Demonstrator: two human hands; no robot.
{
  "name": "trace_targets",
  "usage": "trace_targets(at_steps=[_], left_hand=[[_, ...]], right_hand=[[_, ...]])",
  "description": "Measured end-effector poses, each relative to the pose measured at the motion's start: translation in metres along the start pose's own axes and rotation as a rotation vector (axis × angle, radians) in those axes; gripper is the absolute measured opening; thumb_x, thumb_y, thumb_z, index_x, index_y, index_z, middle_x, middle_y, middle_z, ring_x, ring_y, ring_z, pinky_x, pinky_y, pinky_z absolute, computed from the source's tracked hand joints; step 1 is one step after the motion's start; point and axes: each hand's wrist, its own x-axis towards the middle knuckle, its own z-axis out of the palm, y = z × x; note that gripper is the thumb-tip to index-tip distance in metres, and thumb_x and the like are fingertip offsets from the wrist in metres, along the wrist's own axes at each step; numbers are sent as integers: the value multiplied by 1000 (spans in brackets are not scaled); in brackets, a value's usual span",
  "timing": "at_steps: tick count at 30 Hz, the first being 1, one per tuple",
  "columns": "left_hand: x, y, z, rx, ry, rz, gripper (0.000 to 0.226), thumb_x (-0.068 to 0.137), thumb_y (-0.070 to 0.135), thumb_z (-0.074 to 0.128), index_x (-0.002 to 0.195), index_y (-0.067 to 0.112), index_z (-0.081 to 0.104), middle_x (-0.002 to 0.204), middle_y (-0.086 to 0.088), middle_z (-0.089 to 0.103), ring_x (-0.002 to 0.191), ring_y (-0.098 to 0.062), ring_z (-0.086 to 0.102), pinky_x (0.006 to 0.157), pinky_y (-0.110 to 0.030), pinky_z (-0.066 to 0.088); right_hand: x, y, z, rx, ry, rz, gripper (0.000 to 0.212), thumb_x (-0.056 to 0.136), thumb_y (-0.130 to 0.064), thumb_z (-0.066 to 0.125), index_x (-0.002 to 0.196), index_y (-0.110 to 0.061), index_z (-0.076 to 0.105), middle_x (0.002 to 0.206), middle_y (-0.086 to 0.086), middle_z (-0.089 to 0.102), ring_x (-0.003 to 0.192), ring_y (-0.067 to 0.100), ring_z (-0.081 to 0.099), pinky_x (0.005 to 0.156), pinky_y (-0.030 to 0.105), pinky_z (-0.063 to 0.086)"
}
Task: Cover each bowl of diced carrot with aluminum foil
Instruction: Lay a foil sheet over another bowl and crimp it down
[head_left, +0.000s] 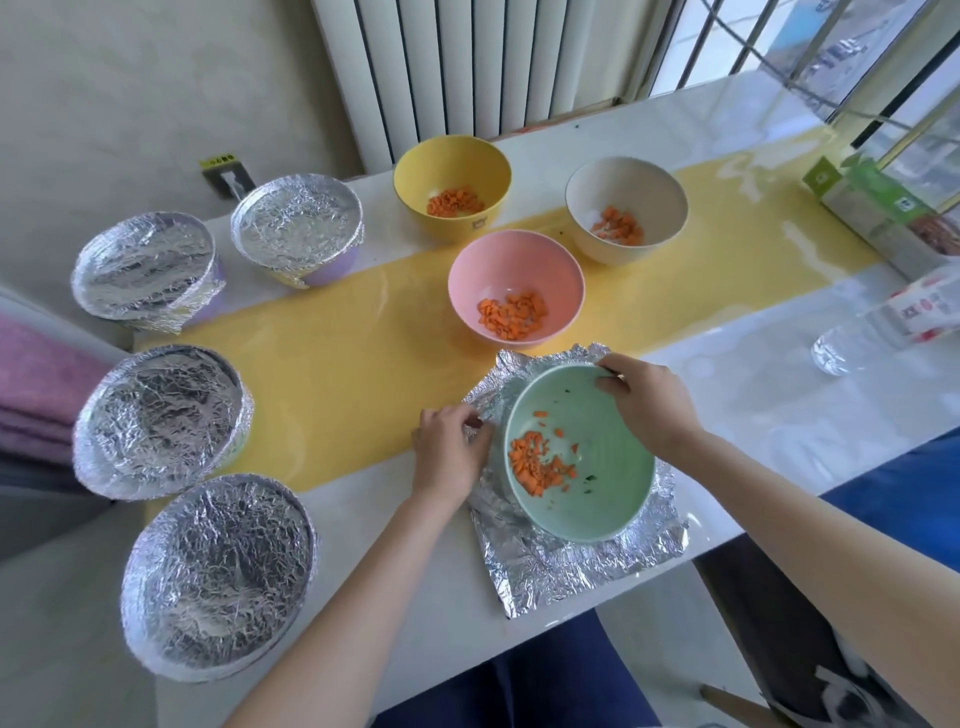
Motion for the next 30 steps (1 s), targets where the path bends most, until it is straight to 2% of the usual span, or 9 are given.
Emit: trace_targets(at_steps=[1, 4, 6, 10, 14, 19, 21, 24, 30], left_hand=[[-2, 3, -3, -36, 16, 9, 9, 89, 24, 60, 84, 17, 62, 82, 5, 56, 89, -19, 40, 76, -33, 29], [-9, 11, -15, -247, 44, -35, 31, 90, 16, 52, 64, 28, 39, 73, 4, 43, 80, -19, 39, 67, -30, 28], [-13, 12, -22, -372, 62, -74, 34, 90, 11, 49, 62, 24, 34, 70, 3, 38, 70, -17, 36, 58, -23, 26], [-21, 15, -40, -525, 140, -95, 28, 91, 3, 45, 67, 10, 34, 60, 0, 29, 52, -6, 23, 47, -19, 22], [-26, 8, -63, -496, 276, -30, 33, 92, 6, 49, 65, 16, 34, 56, 5, 29, 48, -4, 26, 46, -19, 21], [-27, -4, -88, -446, 488, 12, 22, 90, 21, 46, 70, 25, 40, 54, 12, 40, 50, -6, 30, 49, -26, 24], [-26, -4, -96, -461, 597, 4, 21, 93, 19, 45, 73, 22, 40, 55, 15, 42, 51, -5, 31, 50, -26, 25], [-23, -2, -103, -462, 714, 3, 16, 97, 14, 42, 82, 10, 38, 57, 9, 36, 51, -5, 28, 51, -27, 23], [-22, 0, -110, -402, 772, 28, 11, 100, 12, 35, 89, 10, 36, 62, 4, 32, 51, -7, 27, 50, -23, 23]], right_hand=[[0, 0, -3, 17, 13, 4, 16, 93, -16, 52, 105, -15, 63, 91, 11, 66, 85, 33, 56, 67, 35, 41], [4, 0, -15, 64, 61, 5, 15, 92, -16, 53, 102, -14, 64, 81, 8, 61, 79, 31, 54, 65, 35, 40], [7, 1, -22, 77, 83, 8, 12, 92, -15, 54, 98, -14, 64, 77, 5, 58, 76, 31, 53, 64, 35, 38], [11, -1, -25, 80, 77, 20, 11, 92, -16, 54, 97, -14, 64, 78, 7, 59, 76, 31, 53, 64, 35, 39], [11, -3, -15, 40, 30, 19, 14, 93, -17, 53, 101, -13, 64, 85, 10, 63, 76, 28, 52, 60, 31, 34], [10, -3, -2, -39, -20, 5, 17, 94, -16, 51, 104, -12, 64, 93, 14, 67, 84, 33, 56, 61, 32, 35], [10, -2, 2, -84, -46, -5, 17, 94, -17, 50, 103, -13, 63, 94, 14, 66, 83, 31, 54, 61, 32, 35], [8, -3, 7, -176, -64, -43, 20, 96, -17, 45, 107, -14, 62, 96, 13, 66, 84, 32, 55, 59, 31, 32], [9, -10, 9, -311, -127, -132, 27, 101, -25, 36, 118, -18, 56, 117, 3, 62, 102, 29, 56, 70, 33, 40]])
